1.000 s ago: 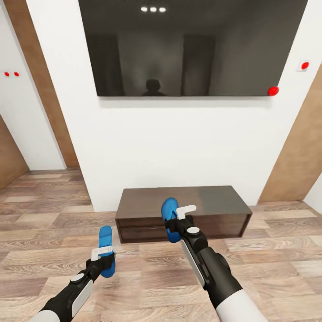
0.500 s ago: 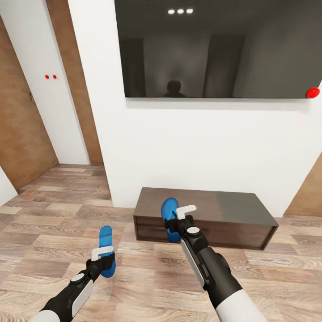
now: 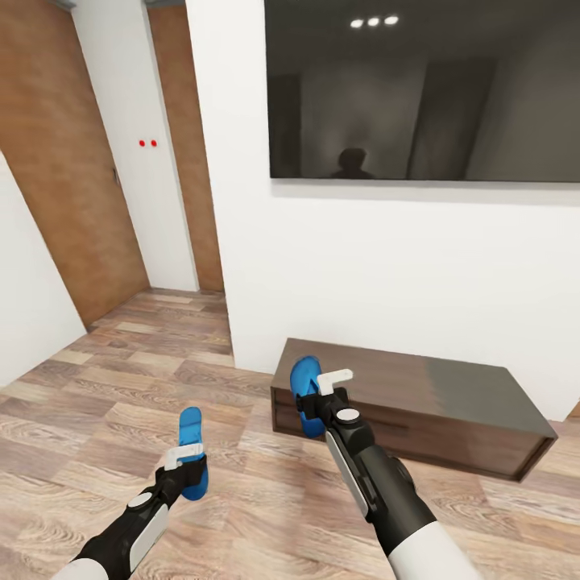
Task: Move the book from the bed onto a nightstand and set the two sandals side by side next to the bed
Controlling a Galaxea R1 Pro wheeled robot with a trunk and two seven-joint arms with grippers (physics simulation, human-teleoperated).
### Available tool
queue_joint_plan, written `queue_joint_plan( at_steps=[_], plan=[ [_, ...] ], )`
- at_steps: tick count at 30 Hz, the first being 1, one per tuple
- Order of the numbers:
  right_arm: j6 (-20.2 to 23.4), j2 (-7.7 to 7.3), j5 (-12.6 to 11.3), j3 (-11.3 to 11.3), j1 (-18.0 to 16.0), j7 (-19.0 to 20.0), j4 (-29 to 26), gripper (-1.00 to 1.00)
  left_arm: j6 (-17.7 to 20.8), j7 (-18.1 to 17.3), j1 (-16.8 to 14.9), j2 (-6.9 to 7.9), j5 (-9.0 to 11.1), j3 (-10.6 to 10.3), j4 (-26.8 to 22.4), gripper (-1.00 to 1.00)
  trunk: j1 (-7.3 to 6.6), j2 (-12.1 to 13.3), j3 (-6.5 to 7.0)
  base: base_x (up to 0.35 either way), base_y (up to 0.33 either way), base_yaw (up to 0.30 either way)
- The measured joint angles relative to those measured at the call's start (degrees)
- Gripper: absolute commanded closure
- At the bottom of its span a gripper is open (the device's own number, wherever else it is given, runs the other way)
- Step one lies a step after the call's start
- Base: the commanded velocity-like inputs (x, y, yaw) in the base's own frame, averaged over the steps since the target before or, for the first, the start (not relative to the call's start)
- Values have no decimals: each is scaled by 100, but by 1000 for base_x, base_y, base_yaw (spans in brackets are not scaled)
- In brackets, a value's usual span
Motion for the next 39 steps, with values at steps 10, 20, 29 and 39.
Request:
queue_joint_plan(
  at_steps=[10,20,29,39],
  plan=[
    [0,0,0,5,0,0,3,100,0,7,0,-9,-87,-1,3,100,0,0,36,0,0,282],
    [0,0,0,5,0,1,32,100,-7,10,0,-22,-262,8,4,100,0,0,71,0,0,281],
    [0,0,0,5,0,0,35,100,-9,10,0,-19,-272,8,1,100,0,0,104,0,0,280],
    [0,0,0,5,0,0,35,100,-9,9,0,-21,-272,7,2,100,0,0,142,0,0,280]
  ],
)
